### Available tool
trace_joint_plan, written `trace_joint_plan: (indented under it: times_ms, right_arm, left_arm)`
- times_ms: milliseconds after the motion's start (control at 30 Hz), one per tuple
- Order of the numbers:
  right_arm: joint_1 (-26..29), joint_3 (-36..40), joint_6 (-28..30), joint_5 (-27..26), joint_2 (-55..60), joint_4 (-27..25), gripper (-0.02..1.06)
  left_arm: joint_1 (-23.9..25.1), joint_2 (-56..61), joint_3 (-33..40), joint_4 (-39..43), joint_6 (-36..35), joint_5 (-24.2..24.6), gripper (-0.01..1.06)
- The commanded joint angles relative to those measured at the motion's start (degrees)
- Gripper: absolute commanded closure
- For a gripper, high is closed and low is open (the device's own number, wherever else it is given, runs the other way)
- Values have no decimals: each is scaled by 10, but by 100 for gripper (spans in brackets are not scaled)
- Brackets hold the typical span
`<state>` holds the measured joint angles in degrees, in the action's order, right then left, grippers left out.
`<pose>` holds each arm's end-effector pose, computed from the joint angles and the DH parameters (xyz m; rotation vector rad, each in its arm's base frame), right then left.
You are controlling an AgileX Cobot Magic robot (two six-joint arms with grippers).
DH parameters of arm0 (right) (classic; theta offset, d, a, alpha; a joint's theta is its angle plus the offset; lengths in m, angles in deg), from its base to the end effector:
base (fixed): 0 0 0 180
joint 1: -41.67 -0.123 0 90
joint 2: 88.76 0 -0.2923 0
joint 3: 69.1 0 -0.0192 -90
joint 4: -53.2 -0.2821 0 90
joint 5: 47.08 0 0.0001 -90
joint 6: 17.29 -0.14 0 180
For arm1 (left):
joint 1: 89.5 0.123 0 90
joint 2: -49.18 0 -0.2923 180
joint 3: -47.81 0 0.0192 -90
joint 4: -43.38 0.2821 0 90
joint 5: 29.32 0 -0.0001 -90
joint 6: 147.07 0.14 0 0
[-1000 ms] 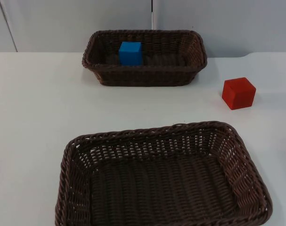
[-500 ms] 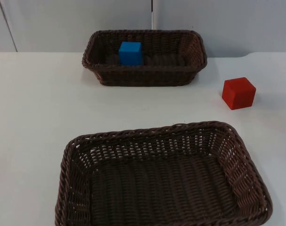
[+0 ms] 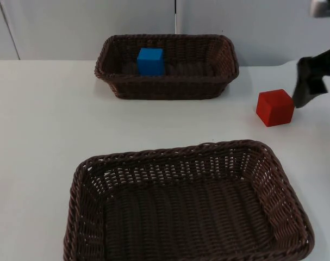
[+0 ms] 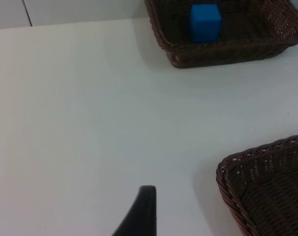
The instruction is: Pick up one cube with the left hand and place it into the upper basket. Pick up one cube with the right hand and place it into the lower basket.
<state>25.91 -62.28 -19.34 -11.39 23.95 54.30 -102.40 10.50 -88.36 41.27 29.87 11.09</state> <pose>0.4108 0.1143 0.1432 -0.3413 2.6896 0.0726 0.1615 -0.0404 0.2854 0.1684 2.1452 -0.2042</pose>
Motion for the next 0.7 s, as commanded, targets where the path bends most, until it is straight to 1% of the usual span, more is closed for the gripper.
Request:
trace_joint_plan:
  times_ms: [0,67,100,233,267,333,433,467,533,667]
  right_arm:
    - [-8,-19,-1,-14,25,6,-1]
    - [-10,-49,-1,-29,61,6,-1]
    - [-10,-49,-1,-29,61,6,-1]
    - [-16,-116,-1,-26,125,3,-1]
    - [-16,-116,-1,-26,125,3,-1]
    - [-16,-156,-1,-26,159,4,-1]
    - [-16,-192,-1,-36,192,43,-1]
    - [-16,-192,-1,-36,192,43,-1]
    - [-16,-213,-1,-36,213,59,-1]
    - [-16,-232,-16,-40,235,61,-1]
  left_arm:
    - [2,3,2,0,-4,-4,18]
    - [2,3,2,1,-4,-7,18]
    - [2,3,2,1,-4,-7,18]
    - [2,3,2,2,-4,-8,18]
    - [2,3,2,2,-4,-8,18]
    - [2,3,2,6,-4,-8,18]
    - [2,3,2,11,-4,-8,18]
    - [2,3,2,11,-4,-8,18]
    - [2,3,2,11,-4,-8,18]
    - [2,3,2,12,-4,-8,18]
